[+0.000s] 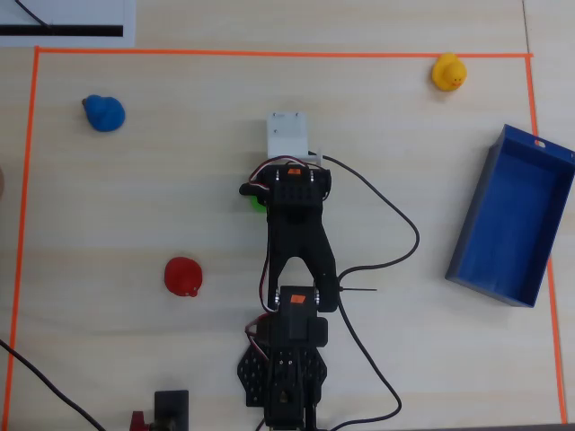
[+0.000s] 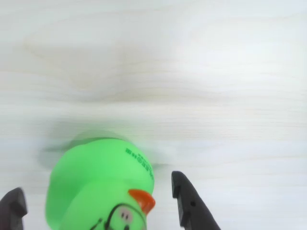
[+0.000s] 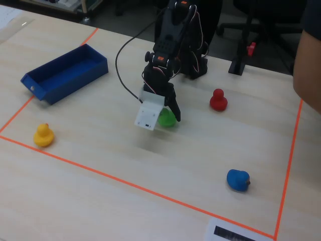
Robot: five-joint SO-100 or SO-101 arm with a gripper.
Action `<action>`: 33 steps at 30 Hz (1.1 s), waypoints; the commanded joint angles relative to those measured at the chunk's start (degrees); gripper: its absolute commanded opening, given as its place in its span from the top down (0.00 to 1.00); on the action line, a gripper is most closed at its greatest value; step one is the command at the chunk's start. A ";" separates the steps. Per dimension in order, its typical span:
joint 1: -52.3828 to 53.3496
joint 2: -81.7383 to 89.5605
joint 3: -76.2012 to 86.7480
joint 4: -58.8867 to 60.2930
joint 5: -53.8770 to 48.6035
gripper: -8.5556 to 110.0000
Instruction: Grasp green duck and put it into box.
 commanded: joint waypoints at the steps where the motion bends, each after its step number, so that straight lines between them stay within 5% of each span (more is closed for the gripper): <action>1: 0.62 0.09 0.53 -1.67 -2.02 0.63; 6: 0.18 -0.35 1.93 -6.24 -4.48 0.93; 20: 6.59 4.66 -5.10 -3.69 -4.04 0.93; 33: 27.60 8.88 -28.74 7.91 -5.19 0.93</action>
